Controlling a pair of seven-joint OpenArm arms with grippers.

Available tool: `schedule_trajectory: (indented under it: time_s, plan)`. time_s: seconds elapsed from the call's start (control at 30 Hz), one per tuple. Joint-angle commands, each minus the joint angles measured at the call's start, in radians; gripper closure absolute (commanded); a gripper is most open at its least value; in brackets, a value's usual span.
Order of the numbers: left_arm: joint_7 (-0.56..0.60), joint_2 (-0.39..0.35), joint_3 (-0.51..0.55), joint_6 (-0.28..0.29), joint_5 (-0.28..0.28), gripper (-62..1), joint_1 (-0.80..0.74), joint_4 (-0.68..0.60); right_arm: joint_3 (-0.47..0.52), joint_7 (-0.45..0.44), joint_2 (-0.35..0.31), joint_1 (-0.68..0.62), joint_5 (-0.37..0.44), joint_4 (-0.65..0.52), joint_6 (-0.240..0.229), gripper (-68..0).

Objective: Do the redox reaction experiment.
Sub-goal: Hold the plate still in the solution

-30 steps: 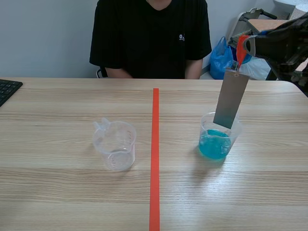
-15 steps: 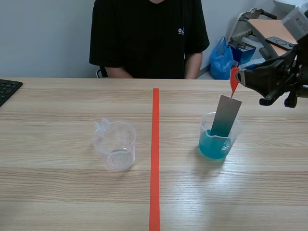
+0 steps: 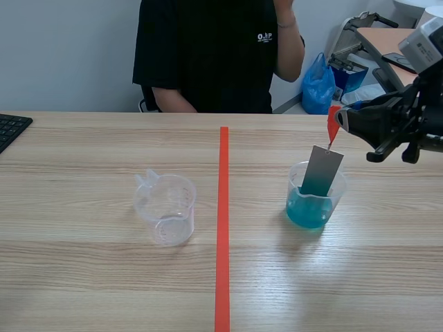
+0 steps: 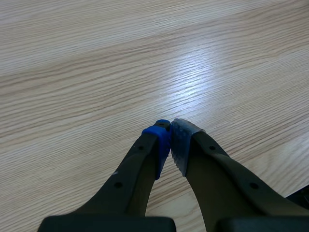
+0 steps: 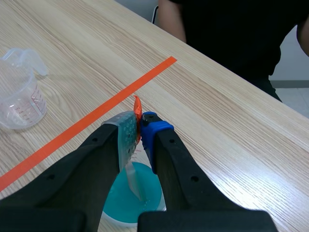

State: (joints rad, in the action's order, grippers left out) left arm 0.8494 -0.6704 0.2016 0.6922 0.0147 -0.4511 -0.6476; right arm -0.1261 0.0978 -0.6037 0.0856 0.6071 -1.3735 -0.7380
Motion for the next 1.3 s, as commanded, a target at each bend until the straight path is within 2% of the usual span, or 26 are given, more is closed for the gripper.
schedule_trajectory:
  time_s: [0.0, 1.27]
  plan:
    - [0.019, -0.011, 0.014, 0.004, 0.007, -3.1, 0.008, -0.013, -0.002, 0.007, -0.008, 0.012, -0.01, -0.006, -0.008, -1.5]
    - [0.023, -0.011, 0.014, 0.004, 0.007, -3.1, 0.008, -0.013, -0.002, 0.007, -0.008, 0.012, -0.04, -0.006, -0.008, -1.5]
